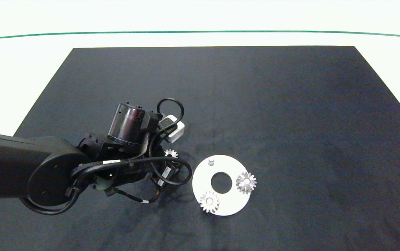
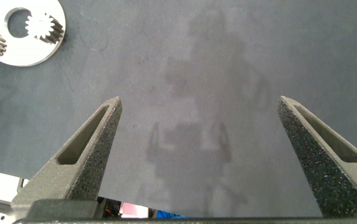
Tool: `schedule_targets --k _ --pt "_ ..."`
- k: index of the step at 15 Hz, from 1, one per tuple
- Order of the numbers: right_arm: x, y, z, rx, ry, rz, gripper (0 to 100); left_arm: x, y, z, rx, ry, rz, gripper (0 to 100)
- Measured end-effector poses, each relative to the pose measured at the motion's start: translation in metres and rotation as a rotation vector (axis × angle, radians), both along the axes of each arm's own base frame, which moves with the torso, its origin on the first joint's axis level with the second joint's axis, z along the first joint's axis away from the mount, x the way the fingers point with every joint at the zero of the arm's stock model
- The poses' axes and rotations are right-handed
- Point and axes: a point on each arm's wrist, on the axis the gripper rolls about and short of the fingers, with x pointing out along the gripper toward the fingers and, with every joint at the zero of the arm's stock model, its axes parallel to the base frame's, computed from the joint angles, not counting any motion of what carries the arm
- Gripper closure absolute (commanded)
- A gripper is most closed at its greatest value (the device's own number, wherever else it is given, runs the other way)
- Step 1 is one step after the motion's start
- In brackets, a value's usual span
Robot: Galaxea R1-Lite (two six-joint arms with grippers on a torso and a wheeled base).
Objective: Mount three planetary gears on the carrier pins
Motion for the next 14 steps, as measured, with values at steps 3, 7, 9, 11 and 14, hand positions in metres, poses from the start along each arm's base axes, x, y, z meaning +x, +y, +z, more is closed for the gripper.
schedule_targets --k 3,7,9,11,14 --pt "0.0000 0.0000 0.0000 0.000 0.000 0.000 0 -0.0004 -0.0002 0.0002 0.000 0.000 -0.001 79" --pt "0.0000 0.0000 0.0000 0.000 0.000 0.000 0 -0.0003 0.0000 0.0004 0.000 0.001 -0.001 86" --pt "0.0000 0.0000 0.0002 0.000 -0.001 0.000 0 -0.0002 0.0001 0.0007 0.000 0.000 0.000 91" --pt "0.0000 0.0000 0.0005 0.001 -0.002 0.000 0 -0.0002 0.0001 0.0007 0.000 0.000 0.000 95" --pt "0.0000 0.0000 0.0005 0.000 -0.003 0.001 0 -0.0003 -0.0001 0.0006 0.000 0.001 -0.001 100"
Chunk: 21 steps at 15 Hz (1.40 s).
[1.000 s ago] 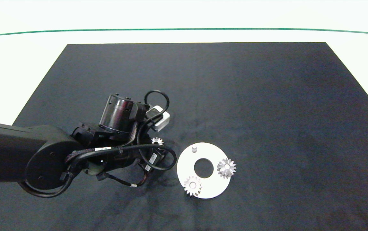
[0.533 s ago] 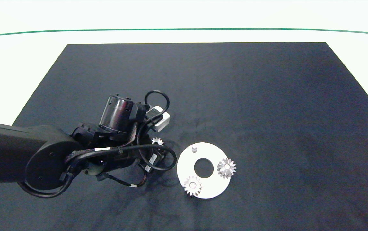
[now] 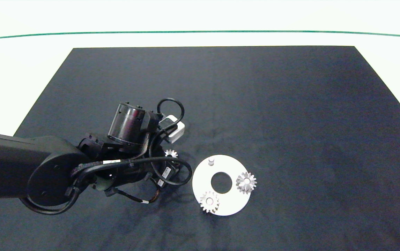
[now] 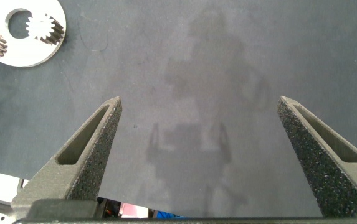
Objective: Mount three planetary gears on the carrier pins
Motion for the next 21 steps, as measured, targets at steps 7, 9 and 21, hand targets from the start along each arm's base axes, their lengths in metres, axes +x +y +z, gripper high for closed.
schedule_targets --k 7,9,21 --pt "0.000 0.000 0.000 -0.001 0.001 0.000 0 -0.021 -0.012 0.022 -0.034 -0.049 -0.076 100" --pt "0.000 0.000 0.000 -0.001 0.001 -0.001 0 -0.031 -0.016 0.029 -0.032 -0.045 -0.104 100" --pt "-0.001 -0.001 0.003 0.011 -0.024 0.000 0 -0.057 -0.061 0.040 -0.028 -0.042 -0.242 100"
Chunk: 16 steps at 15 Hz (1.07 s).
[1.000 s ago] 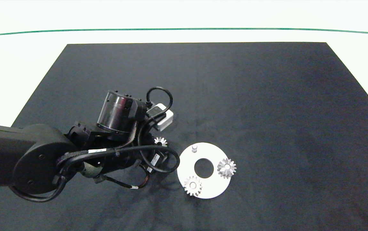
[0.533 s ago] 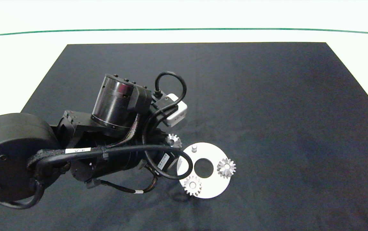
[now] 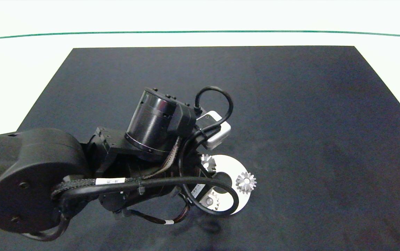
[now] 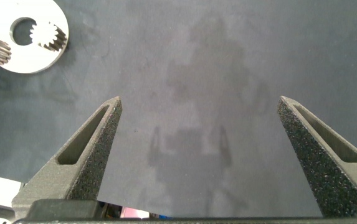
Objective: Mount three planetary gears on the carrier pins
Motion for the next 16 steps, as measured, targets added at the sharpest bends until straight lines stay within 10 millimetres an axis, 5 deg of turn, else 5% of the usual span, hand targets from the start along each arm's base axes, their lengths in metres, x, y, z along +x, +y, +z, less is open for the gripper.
schedule_targets --k 6,16 --pt "-0.001 -0.001 0.001 0.004 -0.007 0.002 0 0.010 -0.020 -0.001 0.014 0.001 -0.010 100" --pt "-0.002 -0.001 0.001 0.005 -0.008 0.004 0 0.020 -0.025 0.002 0.054 -0.005 0.009 100"
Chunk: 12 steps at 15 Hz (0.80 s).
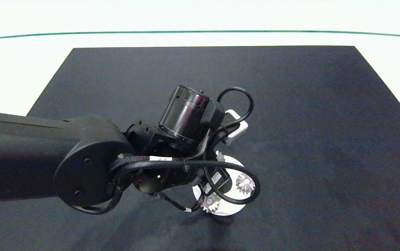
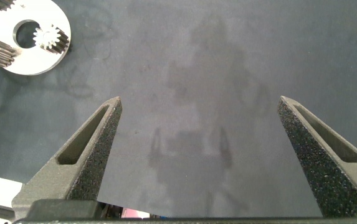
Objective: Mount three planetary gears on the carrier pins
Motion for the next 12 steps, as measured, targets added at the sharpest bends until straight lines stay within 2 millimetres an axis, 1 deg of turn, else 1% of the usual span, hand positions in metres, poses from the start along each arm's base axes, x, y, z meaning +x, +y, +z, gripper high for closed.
schedule_targets --k 12 --pt "-0.0001 0.0000 0.0001 0.000 -0.001 0.000 0 0.0057 -0.0061 -0.0037 0.011 -0.001 0.001 100"
